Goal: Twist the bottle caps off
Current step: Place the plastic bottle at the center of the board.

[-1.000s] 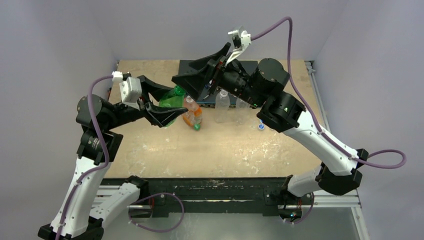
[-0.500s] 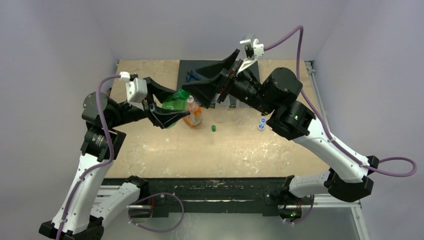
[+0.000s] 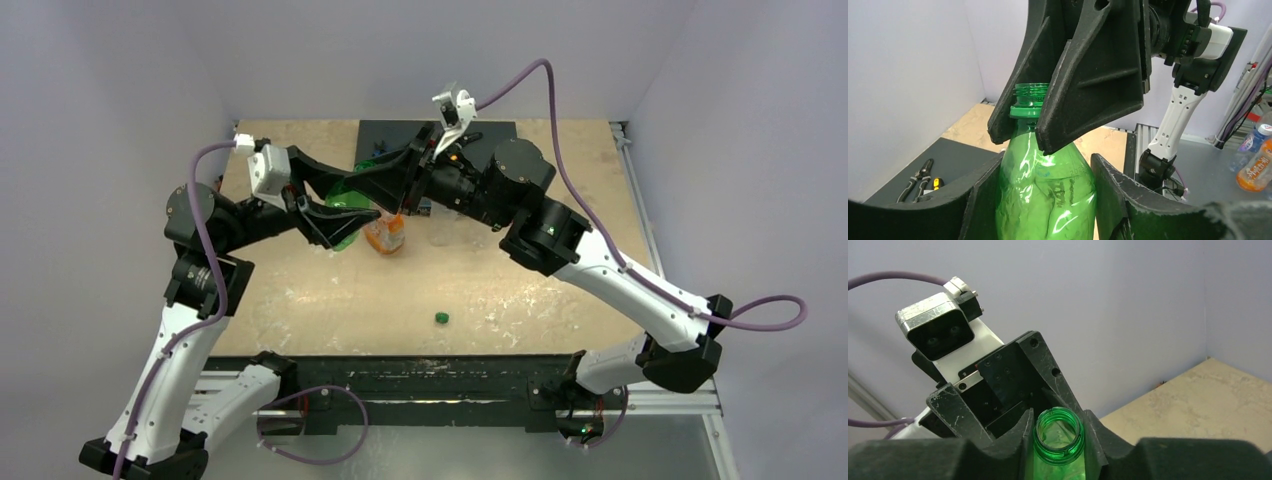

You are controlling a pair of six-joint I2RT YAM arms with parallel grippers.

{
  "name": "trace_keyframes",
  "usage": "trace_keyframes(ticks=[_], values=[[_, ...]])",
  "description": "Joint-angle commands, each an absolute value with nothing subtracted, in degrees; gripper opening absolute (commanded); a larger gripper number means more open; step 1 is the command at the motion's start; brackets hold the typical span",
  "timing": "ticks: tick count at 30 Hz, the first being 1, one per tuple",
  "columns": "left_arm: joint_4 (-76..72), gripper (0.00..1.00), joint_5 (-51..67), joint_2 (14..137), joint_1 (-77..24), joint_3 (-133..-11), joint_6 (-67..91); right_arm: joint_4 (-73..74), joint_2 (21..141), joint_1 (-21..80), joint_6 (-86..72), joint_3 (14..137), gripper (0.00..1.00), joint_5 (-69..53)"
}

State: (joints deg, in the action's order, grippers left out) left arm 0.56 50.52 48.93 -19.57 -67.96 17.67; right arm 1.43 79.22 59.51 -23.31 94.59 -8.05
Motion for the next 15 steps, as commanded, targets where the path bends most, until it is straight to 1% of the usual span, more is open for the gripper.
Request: trace_keyframes(ticks=[1,2,3,4,5,6,8,11,15], values=[[-2.9,0.0,47.5,49.7,-19.4,-68.3,19.8,-1.1,79.1,60.1,-24.0,94.9,0.15,-9.1],[-2.2,0.1,47.4,50.0,-19.4,-68.5,19.9,-0.7,78.9,60.1,-24.2,94.9,0.06,-8.3],[-1.1,0.32,47.0,50.3,-19.4,-68.8,19.7,-0.3,78.7,60.0,-24.0,94.9,0.01,-7.8],[0.7,0.61,46.5,50.5,-19.4,-69.1,19.4,-0.2,78.3,60.0,-23.4,95.0,0.0,-7.8],[2.7,0.76,45.8,50.7,-19.4,-69.3,18.7,1.3,77.8,60.0,-22.5,95.1,0.0,-6.6],[4.9,0.84,45.0,50.7,-19.4,-69.7,17.6,2.9,77.3,59.9,-20.8,95.3,0.0,-5.2],[9.4,0.91,42.3,50.4,-19.4,-70.1,14.5,7.3,76.1,59.9,-17.5,95.4,0.0,-1.1],[16.9,0.95,39.3,50.7,-19.4,-71.4,10.1,11.4,73.6,59.9,-13.0,93.2,0.0,4.8],[28.0,1.0,38.0,52.0,-19.4,-73.2,4.4,14.1,70.2,59.6,-10.1,86.1,0.0,11.7]])
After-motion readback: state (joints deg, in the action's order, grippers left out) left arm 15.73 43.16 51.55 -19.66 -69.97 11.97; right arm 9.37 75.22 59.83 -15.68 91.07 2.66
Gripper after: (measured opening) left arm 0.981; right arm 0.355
